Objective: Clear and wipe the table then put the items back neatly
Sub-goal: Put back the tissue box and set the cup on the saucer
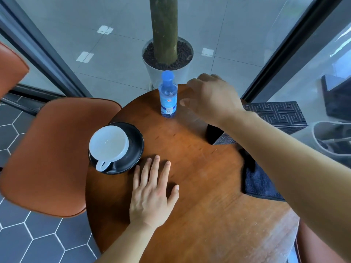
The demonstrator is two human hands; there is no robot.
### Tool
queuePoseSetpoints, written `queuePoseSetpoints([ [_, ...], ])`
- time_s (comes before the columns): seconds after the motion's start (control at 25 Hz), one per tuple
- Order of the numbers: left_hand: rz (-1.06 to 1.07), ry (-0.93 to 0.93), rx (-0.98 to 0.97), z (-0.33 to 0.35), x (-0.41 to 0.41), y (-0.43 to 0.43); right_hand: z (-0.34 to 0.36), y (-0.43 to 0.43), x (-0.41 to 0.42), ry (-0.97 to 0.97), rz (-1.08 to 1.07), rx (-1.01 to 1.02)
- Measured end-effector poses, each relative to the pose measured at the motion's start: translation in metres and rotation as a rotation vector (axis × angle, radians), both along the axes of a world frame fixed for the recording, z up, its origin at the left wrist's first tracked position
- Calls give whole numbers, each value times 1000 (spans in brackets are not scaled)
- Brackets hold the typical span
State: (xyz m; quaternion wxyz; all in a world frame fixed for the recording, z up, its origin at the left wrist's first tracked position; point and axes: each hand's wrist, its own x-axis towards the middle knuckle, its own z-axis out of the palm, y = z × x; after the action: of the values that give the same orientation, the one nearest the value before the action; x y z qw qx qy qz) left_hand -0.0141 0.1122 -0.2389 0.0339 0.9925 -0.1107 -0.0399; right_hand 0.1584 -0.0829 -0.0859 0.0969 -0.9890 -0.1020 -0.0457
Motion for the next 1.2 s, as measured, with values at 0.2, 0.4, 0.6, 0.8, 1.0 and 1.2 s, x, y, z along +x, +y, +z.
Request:
queuePoseSetpoints([
  [0.2, 4, 1, -24, 0, 2, 0, 2, -69, -36, -173, -184, 80],
  [0.4, 5, 35, -21, 4, 2, -5, -15, -123, -60, -101, -319, 95],
  [0.6, 30, 113, -423, 66, 33, -69, -21, -161, -71, 23, -500, 120],
  [0.8, 486, 450, -1118, 126, 103, -138, -21, -180, -72, 189, -664, 238],
  [1.0, 484, 585, -1174, 132, 117, -162, -18, -176, -78, 243, -742, 546],
  [1.2, 533, 426, -1333, 121, 100, -134, -15, -150, -99, 36, -721, 773],
])
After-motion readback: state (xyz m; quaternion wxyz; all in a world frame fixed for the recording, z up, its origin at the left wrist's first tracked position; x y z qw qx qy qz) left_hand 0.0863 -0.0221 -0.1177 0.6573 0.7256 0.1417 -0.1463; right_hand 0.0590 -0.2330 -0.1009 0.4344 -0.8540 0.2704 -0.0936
